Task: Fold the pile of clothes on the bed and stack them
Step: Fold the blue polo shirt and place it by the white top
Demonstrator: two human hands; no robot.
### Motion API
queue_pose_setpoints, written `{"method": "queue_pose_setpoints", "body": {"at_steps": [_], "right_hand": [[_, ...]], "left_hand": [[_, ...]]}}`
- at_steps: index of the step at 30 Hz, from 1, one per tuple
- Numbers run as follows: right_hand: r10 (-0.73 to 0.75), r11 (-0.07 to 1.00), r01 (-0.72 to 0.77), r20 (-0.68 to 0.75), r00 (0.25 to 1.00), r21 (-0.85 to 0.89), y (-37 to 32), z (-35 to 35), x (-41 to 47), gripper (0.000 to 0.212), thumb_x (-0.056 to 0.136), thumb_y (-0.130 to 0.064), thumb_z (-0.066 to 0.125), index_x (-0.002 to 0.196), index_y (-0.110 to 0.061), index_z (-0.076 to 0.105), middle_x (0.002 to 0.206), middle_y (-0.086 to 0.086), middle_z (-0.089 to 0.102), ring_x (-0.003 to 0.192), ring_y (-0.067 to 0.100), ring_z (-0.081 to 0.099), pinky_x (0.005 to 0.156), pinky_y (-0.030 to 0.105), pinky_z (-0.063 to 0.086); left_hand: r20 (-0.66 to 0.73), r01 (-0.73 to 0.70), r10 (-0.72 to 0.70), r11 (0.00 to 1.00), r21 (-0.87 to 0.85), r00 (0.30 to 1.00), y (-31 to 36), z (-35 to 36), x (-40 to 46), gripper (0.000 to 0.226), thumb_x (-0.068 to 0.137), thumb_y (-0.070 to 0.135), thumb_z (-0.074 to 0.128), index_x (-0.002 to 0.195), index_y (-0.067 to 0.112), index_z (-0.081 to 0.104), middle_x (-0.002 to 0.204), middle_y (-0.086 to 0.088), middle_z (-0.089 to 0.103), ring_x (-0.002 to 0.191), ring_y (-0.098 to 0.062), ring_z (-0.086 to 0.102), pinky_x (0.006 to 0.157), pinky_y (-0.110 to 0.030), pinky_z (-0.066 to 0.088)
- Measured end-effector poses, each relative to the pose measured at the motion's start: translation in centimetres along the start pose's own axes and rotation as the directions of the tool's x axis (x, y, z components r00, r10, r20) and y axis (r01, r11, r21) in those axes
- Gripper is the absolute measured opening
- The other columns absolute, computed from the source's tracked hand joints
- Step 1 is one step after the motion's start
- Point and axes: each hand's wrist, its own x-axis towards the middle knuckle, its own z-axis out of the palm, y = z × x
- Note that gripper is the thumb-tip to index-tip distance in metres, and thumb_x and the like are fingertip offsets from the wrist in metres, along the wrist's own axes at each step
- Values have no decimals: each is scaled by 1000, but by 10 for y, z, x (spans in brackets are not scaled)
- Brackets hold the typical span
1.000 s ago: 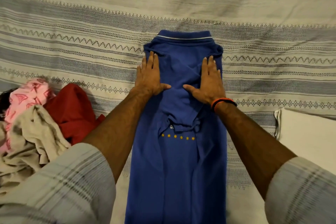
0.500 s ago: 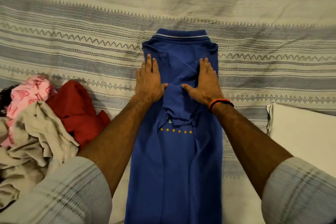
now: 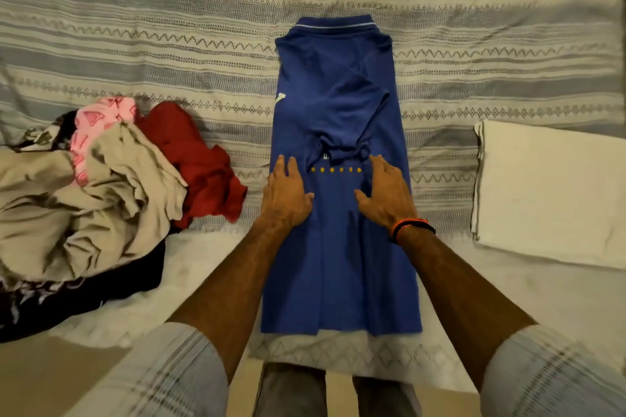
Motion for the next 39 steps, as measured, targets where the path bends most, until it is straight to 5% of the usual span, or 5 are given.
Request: {"method": "queue_pose_setpoints", "body": {"at_steps": [5,25,32,35,39], "right_hand": [[25,997,-25,1,1000,76,19,23,-68,74,88,-21,67,150,-5,30,150,15,41,138,37,35,113,45,34],[260,955,-225,-178,949,194,105,122,-190,75,86,-27,71,144,0,32,143,21,34,127,37,40,107,45,40],[490,792,-408,-74,868,454,102,116,-165,68,81,-32,79,132,-5,44,132,16,52,121,34,51,98,38,44],[537,837,-491,-192,821,243,100,112,-164,67,77,-39,80,126,-7,47,136,18,41,123,38,43,98,47,41],[565,752,-466,-91,820,467,107,112,-164,82,71,-31,87,129,-1,39,133,18,50,119,37,54,95,41,49]], "left_hand": [[13,20,-20,1000,-12,1000,-19,33,-57,85,93,29,64,155,4,11,162,-18,6,148,-36,14,119,-44,24],[-167,277,-317,934,-227,934,-76,140,-175,82,85,30,75,147,3,27,149,-19,32,134,-34,38,109,-41,37],[5,362,-452,710,-604,892,-83,140,-164,63,81,30,79,131,2,52,132,-15,60,118,-34,58,100,-42,50],[43,385,-475,655,-650,879,-83,145,-167,53,83,28,77,125,2,59,126,-16,64,113,-34,61,98,-44,51],[28,400,-511,637,-658,859,-81,146,-169,53,83,29,77,125,2,58,127,-15,64,114,-34,61,97,-43,52]]}}
